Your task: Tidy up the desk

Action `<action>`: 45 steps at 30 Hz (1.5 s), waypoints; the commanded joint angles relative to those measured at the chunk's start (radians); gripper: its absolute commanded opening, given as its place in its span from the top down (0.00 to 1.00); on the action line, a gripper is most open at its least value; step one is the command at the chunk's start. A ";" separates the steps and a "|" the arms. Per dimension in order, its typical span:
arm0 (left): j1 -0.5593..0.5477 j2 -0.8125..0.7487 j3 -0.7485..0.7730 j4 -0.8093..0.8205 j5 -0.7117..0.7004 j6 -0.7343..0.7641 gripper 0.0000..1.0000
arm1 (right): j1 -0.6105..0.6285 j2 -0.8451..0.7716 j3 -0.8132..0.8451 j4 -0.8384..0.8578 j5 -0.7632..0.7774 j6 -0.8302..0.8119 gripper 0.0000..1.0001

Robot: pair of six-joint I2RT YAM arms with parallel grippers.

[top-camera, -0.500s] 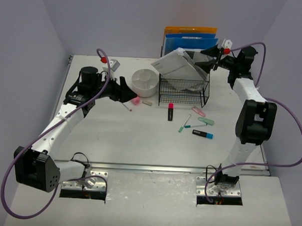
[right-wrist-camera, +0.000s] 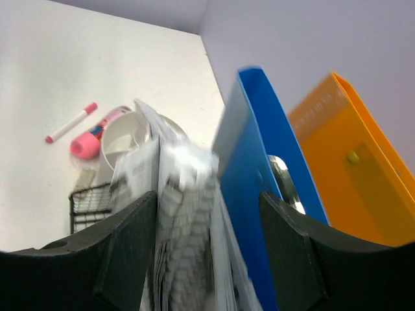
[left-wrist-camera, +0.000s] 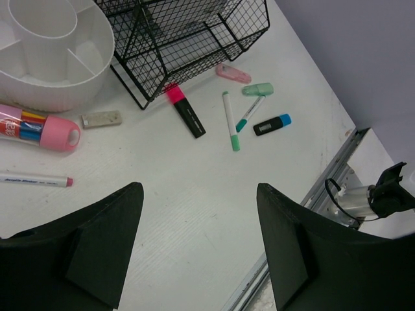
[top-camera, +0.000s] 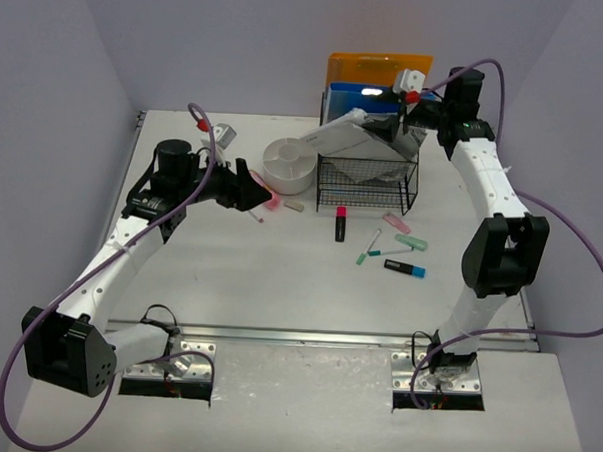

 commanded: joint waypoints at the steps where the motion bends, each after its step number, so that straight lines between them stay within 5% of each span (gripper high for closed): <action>1: 0.009 -0.043 0.000 0.019 0.004 0.019 0.32 | 0.069 -0.049 0.094 -0.251 0.094 -0.135 0.34; 12: 0.010 -0.024 0.003 0.016 0.015 0.028 0.32 | 0.175 0.041 0.357 -0.576 0.321 -0.233 0.33; 23: 0.012 -0.030 -0.010 0.014 0.018 0.040 0.32 | 0.394 0.007 0.391 -0.670 0.597 -0.411 0.36; 37: 0.024 -0.086 -0.065 -0.001 0.018 0.068 0.32 | 0.551 0.202 0.498 -0.718 1.020 -0.530 0.42; 43: 0.037 -0.097 -0.078 -0.009 0.022 0.075 0.32 | 0.553 0.271 0.526 -0.726 1.109 -0.578 0.57; 45: 0.041 -0.101 -0.080 -0.015 0.022 0.081 0.32 | 0.553 0.264 0.521 -0.740 1.099 -0.584 0.74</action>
